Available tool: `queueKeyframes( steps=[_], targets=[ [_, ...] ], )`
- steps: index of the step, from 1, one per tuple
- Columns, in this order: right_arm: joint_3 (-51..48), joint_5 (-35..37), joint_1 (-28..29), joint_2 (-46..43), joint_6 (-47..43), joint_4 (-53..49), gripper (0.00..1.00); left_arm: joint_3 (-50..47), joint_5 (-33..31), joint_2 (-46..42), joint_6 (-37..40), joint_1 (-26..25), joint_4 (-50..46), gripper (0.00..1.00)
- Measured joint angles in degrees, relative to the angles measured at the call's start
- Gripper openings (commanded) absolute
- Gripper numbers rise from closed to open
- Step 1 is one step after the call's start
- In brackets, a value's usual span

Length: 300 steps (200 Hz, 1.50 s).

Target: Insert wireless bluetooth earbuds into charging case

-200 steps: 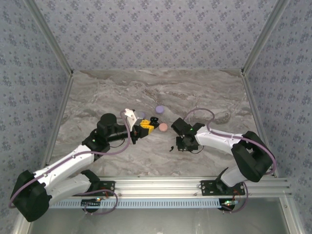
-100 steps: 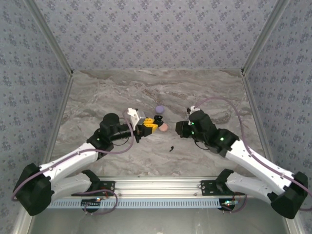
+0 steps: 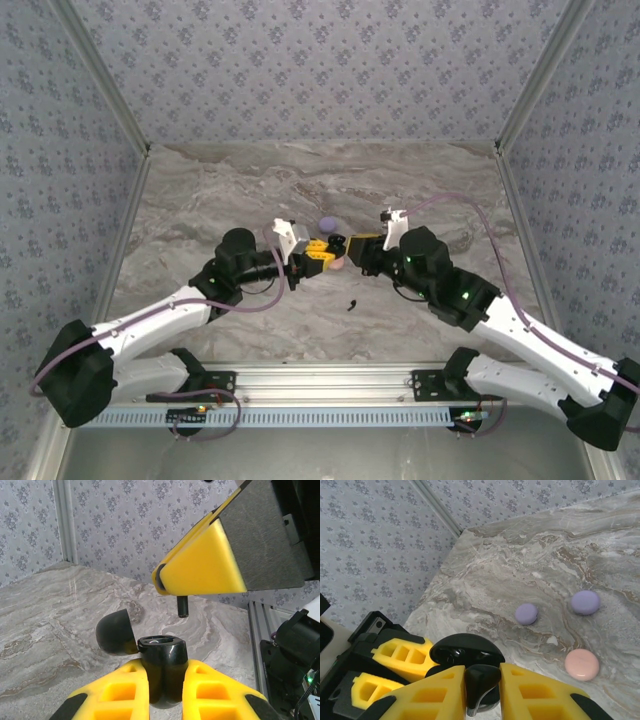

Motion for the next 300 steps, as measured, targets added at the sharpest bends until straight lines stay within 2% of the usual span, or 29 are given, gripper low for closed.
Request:
queueKeyframes(
  steps=[162,300],
  targets=[
    [0.2,-0.3,0.1,3.9,-0.1,1.3,0.25,0.3,0.0,0.1,0.0,-0.2,0.0,0.00],
    [0.3,-5.9,-1.5,2.1,3.4,0.4,0.26,0.3,-0.4,0.1,0.0,-0.1,2.0,0.00]
  ],
)
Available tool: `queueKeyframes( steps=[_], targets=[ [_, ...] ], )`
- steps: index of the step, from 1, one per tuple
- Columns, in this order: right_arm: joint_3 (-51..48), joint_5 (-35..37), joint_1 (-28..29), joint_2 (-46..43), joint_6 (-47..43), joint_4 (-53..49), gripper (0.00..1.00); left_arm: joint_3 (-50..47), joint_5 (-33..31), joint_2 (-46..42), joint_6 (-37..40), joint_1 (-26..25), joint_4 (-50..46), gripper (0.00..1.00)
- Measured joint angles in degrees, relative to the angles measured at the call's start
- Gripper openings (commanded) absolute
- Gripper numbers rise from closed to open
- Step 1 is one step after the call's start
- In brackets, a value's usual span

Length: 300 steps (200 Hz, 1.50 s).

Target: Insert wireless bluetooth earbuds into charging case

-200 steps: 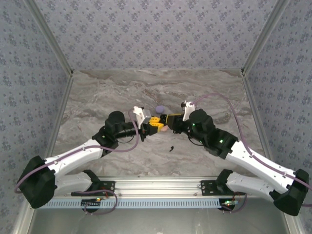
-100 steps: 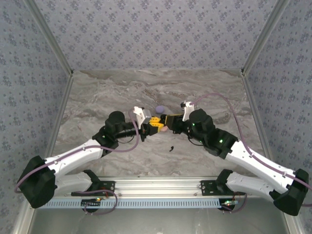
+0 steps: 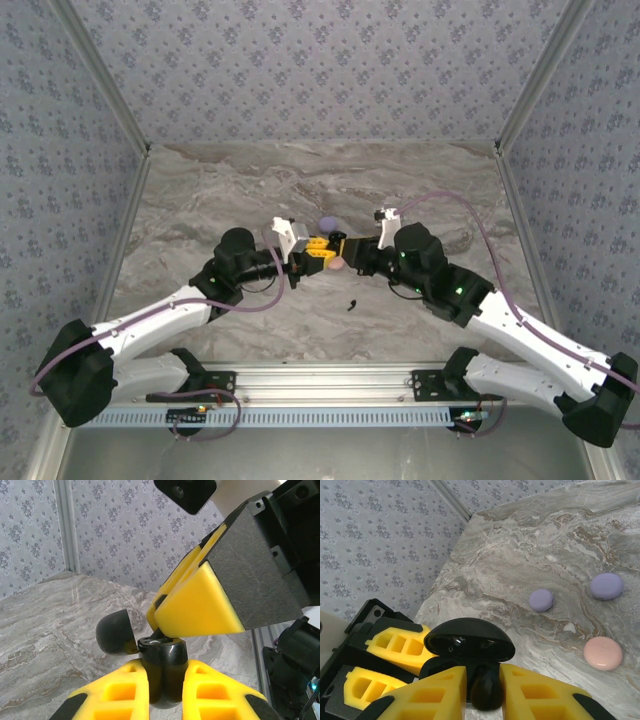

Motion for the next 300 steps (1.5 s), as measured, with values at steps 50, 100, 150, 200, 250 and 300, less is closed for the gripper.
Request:
queueKeyframes(
  steps=[50,100,150,200,250,300],
  targets=[
    [0.0,-3.5,-2.7,0.0,2.0,0.2,0.25,0.0,0.3,-0.2,0.0,0.0,1.2,0.00],
    [0.0,-5.1,-4.1,0.0,2.8,-0.2,0.27,0.0,0.3,-0.4,0.0,0.0,1.4,0.00],
    [0.0,-4.2,-7.1,-2.4,2.1,-4.5,0.33,-0.3,-1.7,-0.5,0.7,-0.1,1.1,0.00],
    [0.0,-3.1,-9.0,-3.1,1.3,-7.9,0.34,-1.2,-4.0,-0.7,1.3,-0.1,0.0,0.00],
    [0.0,-1.2,-9.3,-0.5,0.1,-12.7,0.49,-1.4,-10.1,-0.7,1.3,0.0,-2.2,0.00],
    [-1.7,0.9,-6.2,12.5,0.2,-16.4,0.57,-4.7,-13.6,-1.0,-1.8,5.2,-3.6,0.00]
  ],
)
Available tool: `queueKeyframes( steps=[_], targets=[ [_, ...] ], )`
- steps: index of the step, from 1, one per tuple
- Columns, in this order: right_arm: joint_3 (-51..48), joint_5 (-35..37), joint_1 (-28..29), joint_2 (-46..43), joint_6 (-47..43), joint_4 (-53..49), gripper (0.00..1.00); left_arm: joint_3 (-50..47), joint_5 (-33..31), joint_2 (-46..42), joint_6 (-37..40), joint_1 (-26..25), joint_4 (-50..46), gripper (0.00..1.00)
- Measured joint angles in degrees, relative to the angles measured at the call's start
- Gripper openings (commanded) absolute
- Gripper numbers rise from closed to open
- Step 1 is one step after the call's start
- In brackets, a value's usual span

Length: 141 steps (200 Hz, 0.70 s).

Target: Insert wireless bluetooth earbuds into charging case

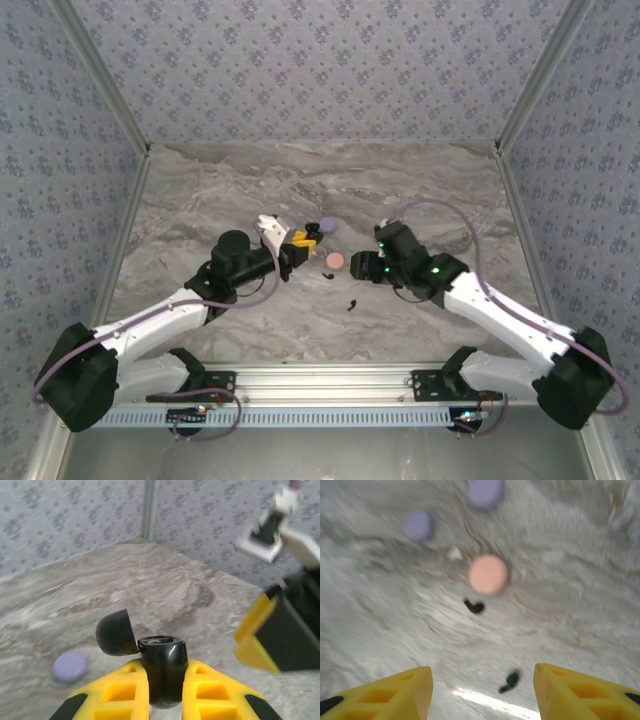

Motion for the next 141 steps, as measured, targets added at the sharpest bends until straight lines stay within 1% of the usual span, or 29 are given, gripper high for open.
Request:
queueKeyframes(
  steps=[28,41,62,82,113,125,141],
  targets=[
    [-0.2,2.1,3.9,9.7,0.5,-1.2,0.54,-1.2,-0.7,-1.1,-1.5,1.9,-0.1,0.00],
    [-0.2,2.6,4.9,13.5,0.6,-1.4,0.52,-1.5,-0.8,-1.6,-1.9,2.3,-0.1,0.00],
    [0.0,2.6,5.5,17.7,0.7,-1.5,0.48,-2.0,-0.8,-2.3,-2.4,2.5,-0.1,0.00],
    [0.7,2.6,5.8,20.0,0.8,-1.7,0.47,-2.5,-0.7,-2.7,-2.6,2.7,0.0,0.00],
    [0.9,1.4,6.0,19.5,0.6,0.4,0.50,-3.7,0.9,-3.5,-2.5,2.7,0.8,0.00],
    [-0.3,-0.8,4.9,17.0,-0.2,3.2,0.51,-4.1,1.9,-4.0,-2.6,2.7,1.3,0.00],
    [-2.1,-4.4,2.0,11.4,-2.7,6.5,0.52,-4.3,3.3,-4.8,-2.5,2.7,2.0,0.00]
  ],
)
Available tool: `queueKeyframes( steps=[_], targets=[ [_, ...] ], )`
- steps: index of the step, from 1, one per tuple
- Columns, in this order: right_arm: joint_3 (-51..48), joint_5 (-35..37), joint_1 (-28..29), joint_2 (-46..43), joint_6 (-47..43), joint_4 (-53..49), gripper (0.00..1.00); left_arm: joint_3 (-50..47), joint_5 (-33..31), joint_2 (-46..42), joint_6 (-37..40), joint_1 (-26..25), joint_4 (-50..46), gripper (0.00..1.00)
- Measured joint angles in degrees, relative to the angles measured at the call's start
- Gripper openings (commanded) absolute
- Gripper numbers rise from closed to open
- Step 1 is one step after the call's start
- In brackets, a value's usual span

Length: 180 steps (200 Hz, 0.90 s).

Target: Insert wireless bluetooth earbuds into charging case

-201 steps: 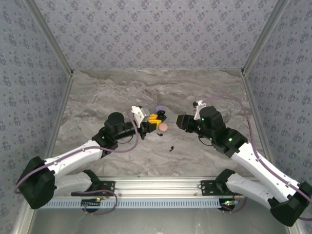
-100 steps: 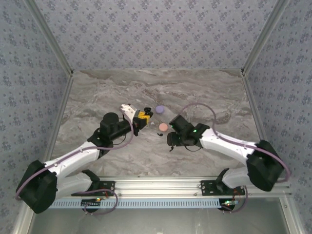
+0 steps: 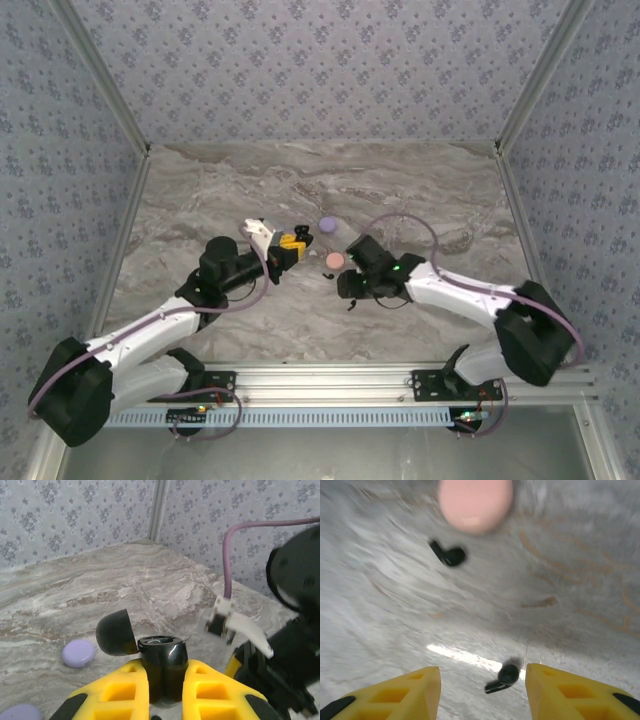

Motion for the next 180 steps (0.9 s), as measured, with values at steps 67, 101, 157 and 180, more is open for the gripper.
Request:
queueKeyframes(
  steps=[67,101,157,180],
  targets=[
    [-4.8,-19.7,-11.5,-20.7,-3.2,20.2,0.65,-0.2,6.0,-4.1,0.0,-0.6,5.2,0.00],
    [-1.0,-21.7,-8.2,-20.9,-2.9,21.2,0.66,-0.2,7.4,-4.5,0.0,-1.5,7.9,0.00],
    [2.3,-13.2,-6.0,-21.0,-2.0,10.7,0.58,-0.2,7.7,-6.1,0.7,-2.8,9.1,0.00],
    [0.7,-8.0,-4.8,-20.8,0.4,5.6,0.56,-0.2,7.1,-7.7,1.7,-2.8,9.3,0.00]
  ],
)
